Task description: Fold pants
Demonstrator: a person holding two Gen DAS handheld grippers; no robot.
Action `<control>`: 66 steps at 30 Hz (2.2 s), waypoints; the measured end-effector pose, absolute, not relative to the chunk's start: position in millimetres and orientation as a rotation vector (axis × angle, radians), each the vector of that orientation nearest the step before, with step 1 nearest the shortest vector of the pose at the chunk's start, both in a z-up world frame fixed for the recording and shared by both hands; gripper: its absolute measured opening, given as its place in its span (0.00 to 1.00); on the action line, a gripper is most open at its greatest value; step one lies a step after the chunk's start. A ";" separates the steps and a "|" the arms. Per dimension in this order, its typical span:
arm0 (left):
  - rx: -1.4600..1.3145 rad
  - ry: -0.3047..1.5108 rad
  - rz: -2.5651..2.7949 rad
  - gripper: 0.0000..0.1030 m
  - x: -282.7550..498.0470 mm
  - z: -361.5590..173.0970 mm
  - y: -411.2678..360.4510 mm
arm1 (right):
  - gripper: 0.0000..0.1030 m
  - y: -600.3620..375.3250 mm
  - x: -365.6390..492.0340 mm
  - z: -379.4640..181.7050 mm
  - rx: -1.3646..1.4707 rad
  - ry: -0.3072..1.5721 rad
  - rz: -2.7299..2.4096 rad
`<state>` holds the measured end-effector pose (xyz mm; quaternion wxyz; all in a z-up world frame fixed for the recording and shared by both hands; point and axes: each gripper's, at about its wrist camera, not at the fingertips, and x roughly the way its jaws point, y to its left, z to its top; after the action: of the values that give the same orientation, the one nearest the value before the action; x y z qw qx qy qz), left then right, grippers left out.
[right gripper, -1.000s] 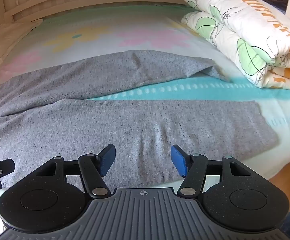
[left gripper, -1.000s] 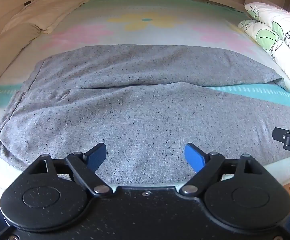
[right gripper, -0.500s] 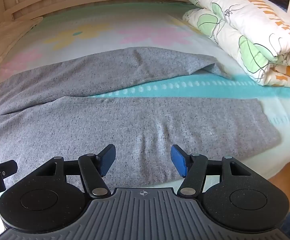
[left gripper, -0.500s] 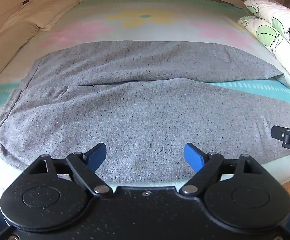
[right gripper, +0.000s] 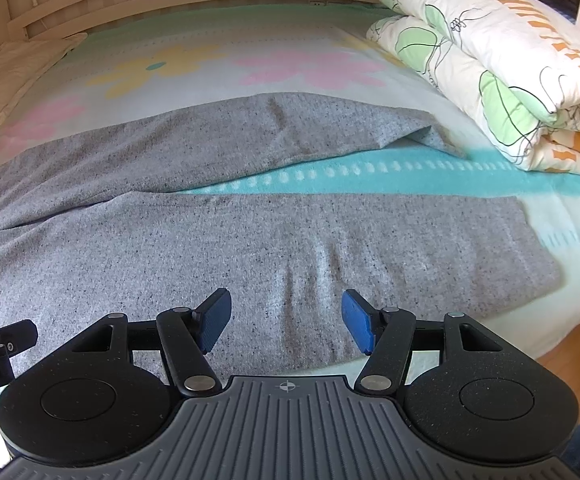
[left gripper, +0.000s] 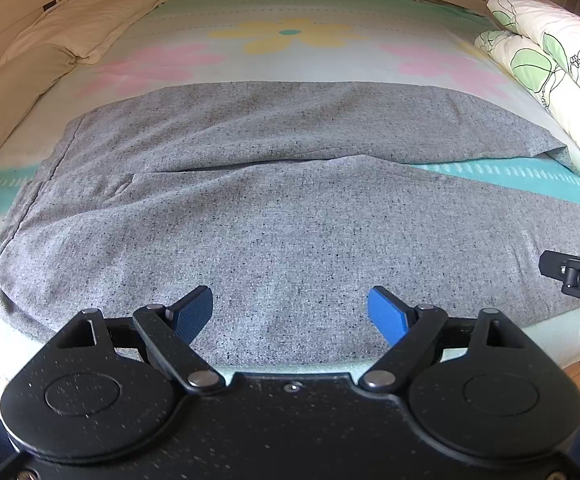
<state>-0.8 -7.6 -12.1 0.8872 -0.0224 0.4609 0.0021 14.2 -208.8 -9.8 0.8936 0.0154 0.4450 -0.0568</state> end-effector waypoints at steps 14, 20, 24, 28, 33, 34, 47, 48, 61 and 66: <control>-0.028 0.956 0.005 0.82 -0.3 -10.9 -7.8 | 0.58 -207.7 14.5 -9.0 0.032 0.925 -0.114; -0.018 0.956 0.007 0.82 0.2 -11.2 -9.0 | 0.58 -205.8 14.4 -8.8 0.031 0.924 -0.112; -0.014 0.956 0.007 0.82 0.4 -11.7 -9.2 | 0.58 -204.9 15.0 -8.8 0.031 0.926 -0.113; -0.013 0.954 0.007 0.82 0.4 -11.7 -9.6 | 0.58 -204.0 15.4 -9.1 0.029 0.927 -0.112; -0.013 0.954 0.007 0.82 0.2 -11.6 -9.4 | 0.58 -203.4 15.4 -9.1 0.028 0.927 -0.111; -0.012 0.954 0.007 0.82 0.4 -11.5 -9.7 | 0.58 -203.1 15.1 -8.9 0.027 0.926 -0.111; -0.010 0.955 0.007 0.82 1.0 -11.1 -9.9 | 0.58 -203.2 14.9 -8.9 0.026 0.928 -0.110; -0.009 0.954 0.008 0.82 1.1 -11.1 -10.1 | 0.58 -203.0 14.9 -8.8 0.026 0.928 -0.109; -0.008 0.954 0.010 0.82 0.6 -11.6 -9.7 | 0.58 -202.3 15.0 -9.1 0.027 0.928 -0.110; -0.006 0.955 0.012 0.82 0.6 -12.3 -9.8 | 0.58 -201.9 15.2 -9.2 0.027 0.928 -0.110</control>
<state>0.6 -9.8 -12.3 0.8880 -0.0031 0.4598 0.0057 15.2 -201.9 -9.2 0.8927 0.0129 0.4473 -0.0529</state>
